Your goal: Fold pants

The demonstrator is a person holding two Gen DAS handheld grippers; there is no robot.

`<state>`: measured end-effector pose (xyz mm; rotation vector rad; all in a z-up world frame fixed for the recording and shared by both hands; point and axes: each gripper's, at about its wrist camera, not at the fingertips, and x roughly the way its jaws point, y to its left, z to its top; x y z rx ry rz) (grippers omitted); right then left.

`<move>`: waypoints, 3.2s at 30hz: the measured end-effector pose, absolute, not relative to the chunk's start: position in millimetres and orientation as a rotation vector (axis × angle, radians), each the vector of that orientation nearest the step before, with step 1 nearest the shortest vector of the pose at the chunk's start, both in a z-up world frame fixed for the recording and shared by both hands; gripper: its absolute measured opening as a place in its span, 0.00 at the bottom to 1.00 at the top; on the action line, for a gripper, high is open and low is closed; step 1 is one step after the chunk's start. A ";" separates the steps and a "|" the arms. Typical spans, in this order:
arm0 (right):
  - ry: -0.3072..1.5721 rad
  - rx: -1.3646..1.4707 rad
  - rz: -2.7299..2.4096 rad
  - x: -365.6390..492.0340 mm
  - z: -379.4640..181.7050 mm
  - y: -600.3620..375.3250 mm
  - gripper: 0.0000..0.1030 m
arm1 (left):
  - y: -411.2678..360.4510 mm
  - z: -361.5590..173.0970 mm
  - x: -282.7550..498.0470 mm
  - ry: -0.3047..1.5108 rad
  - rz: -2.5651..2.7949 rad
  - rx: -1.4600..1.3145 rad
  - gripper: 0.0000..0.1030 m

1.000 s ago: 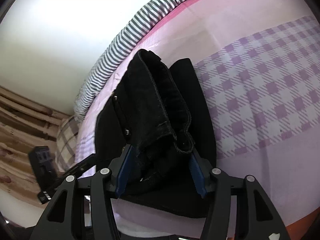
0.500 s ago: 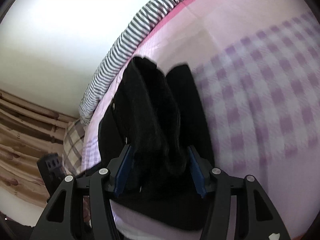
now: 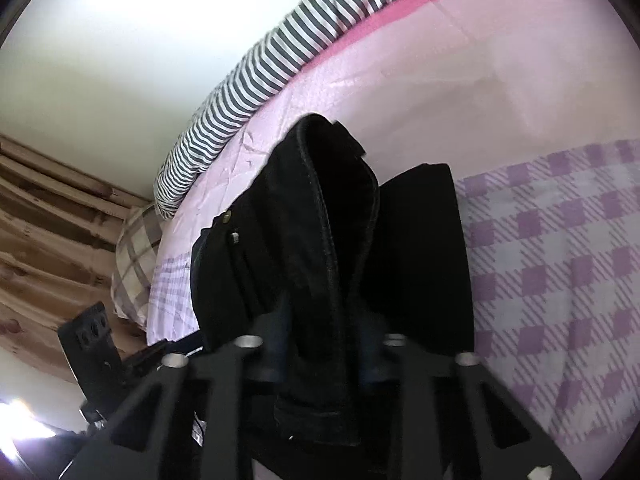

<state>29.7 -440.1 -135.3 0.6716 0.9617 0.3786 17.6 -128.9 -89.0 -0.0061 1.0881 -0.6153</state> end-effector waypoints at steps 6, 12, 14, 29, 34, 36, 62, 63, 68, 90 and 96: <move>0.911 0.535 0.203 4.9 -100.2 -416.7 0.13 | -125.8 -72.5 19.1 1.045 -0.616 -0.026 0.46; 0.878 0.563 0.118 -13.4 -87.5 -425.1 0.12 | -134.5 -52.9 14.8 0.979 -0.653 0.006 0.46; 0.888 0.584 0.098 -18.8 -91.7 -433.0 0.12 | -139.1 -50.9 14.2 0.972 -0.661 0.017 0.46; 0.975 0.516 -0.032 -39.1 -114.7 -441.4 0.48 | -174.6 -81.4 2.4 1.013 -0.627 0.194 0.46; 0.978 0.538 -0.052 -46.5 -122.3 -438.8 0.48 | -176.3 -83.8 -2.4 1.013 -0.617 0.219 0.46; 0.978 0.556 -0.056 -49.7 -124.7 -440.3 0.48 | -176.0 -84.0 -6.8 1.012 -0.616 0.222 0.47; 0.965 0.652 0.116 -44.7 -112.4 -471.7 0.62 | -112.8 -81.7 16.6 1.048 -0.618 -0.079 0.47; 0.978 0.670 0.147 -42.1 -116.5 -476.9 0.62 | -107.5 -85.2 22.0 1.067 -0.616 -0.108 0.47; 1.047 0.731 0.254 -30.8 -135.4 -488.7 0.62 | -95.3 -102.5 37.4 1.163 -0.648 -0.238 0.47; 1.080 0.761 0.505 2.7 -150.6 -481.0 0.63 | -119.1 -120.0 57.5 1.235 -0.682 -0.283 0.55; 1.057 0.810 0.537 7.0 -155.6 -482.8 0.63 | -124.6 -121.9 63.9 1.207 -0.703 -0.311 0.59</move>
